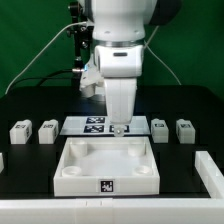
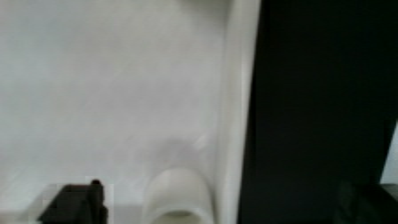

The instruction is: Assemble one leg

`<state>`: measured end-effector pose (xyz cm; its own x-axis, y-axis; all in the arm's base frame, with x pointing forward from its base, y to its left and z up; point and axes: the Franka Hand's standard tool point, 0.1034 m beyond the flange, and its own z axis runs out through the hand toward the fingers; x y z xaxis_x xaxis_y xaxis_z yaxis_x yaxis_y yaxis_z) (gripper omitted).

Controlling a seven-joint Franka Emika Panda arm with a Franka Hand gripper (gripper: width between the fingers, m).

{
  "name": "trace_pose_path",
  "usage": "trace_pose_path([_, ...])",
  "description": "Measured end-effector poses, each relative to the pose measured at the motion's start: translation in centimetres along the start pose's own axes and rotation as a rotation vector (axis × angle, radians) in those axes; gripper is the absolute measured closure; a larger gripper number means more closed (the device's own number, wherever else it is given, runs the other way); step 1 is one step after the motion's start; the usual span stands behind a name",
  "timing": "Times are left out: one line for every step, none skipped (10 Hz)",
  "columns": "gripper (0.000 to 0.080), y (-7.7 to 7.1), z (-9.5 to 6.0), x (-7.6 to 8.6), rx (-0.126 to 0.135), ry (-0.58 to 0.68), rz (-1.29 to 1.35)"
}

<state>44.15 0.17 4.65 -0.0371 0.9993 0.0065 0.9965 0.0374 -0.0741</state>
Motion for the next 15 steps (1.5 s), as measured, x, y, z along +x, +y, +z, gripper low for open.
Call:
trace_pose_path([0.0149,-0.4,0.9,-0.4,0.01,0.005,0.01])
trace_pose_path([0.0149,-0.5,1.9,-0.3,0.015,0.011,0.013])
trace_pose_path([0.0149,-0.6,2.5,-0.3,0.019,0.013,0.015])
trace_pose_path([0.0149,-0.7,2.9,-0.6,0.025,0.016,0.023])
trace_pose_path([0.0149,-0.8,3.1,-0.8,0.03,0.017,0.029])
trace_pose_path([0.0149,-0.8,3.1,-0.8,0.03,0.017,0.03])
trace_pose_path([0.027,-0.8,3.2,-0.8,0.031,0.017,0.031])
trace_pose_path([0.0409,-0.8,3.2,-0.8,0.032,0.017,0.031])
trace_pose_path([0.0544,-0.9,3.2,-0.8,0.032,0.017,0.031])
trace_pose_path([0.0544,-0.9,3.2,-0.8,0.032,0.017,0.032])
trace_pose_path([0.073,-0.9,3.2,-0.8,0.032,0.017,0.032])
trace_pose_path([0.0739,-0.8,3.2,-0.8,0.03,0.017,0.032])
trace_pose_path([0.0739,-0.8,3.2,-0.8,0.03,0.017,0.032])
trace_pose_path([0.0739,-0.8,3.2,-0.8,0.03,0.017,0.032])
trace_pose_path([0.0739,-0.8,3.2,-0.8,0.03,0.017,0.032])
